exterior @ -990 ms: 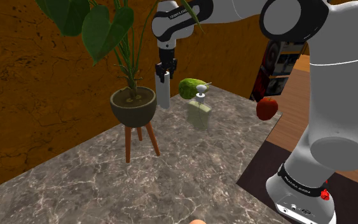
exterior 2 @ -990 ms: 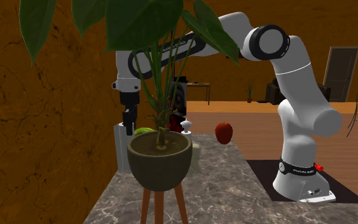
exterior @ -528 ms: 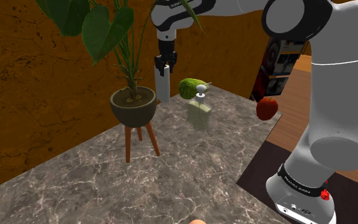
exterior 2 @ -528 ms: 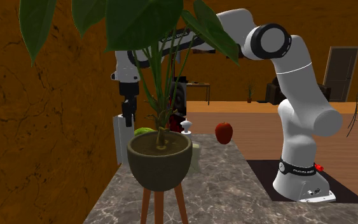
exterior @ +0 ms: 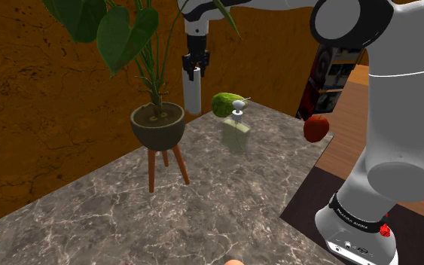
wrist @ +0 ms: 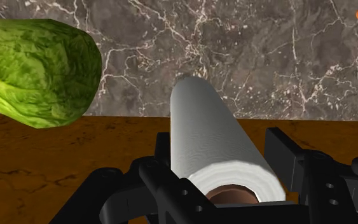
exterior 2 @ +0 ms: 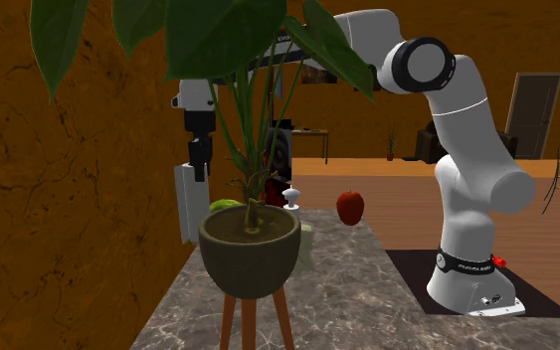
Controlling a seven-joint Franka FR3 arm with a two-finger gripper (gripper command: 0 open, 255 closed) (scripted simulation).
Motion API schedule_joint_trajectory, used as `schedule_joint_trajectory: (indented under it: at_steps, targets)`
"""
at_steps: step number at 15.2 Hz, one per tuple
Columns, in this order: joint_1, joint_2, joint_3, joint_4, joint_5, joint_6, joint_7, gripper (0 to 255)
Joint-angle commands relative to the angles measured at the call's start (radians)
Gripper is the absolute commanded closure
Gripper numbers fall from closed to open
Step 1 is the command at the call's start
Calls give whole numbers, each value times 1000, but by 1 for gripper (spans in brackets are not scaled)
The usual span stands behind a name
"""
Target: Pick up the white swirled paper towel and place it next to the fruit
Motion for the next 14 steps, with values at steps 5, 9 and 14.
schedule_joint_trajectory:
  at_steps: [5, 9, 14]
  targets:
    - [-3, 7, -1, 93, 0, -86, 1, 255]
    - [-5, 20, -1, 167, 1, -147, 2, 255]
    - [-9, 48, -1, 279, 3, -231, 4, 255]
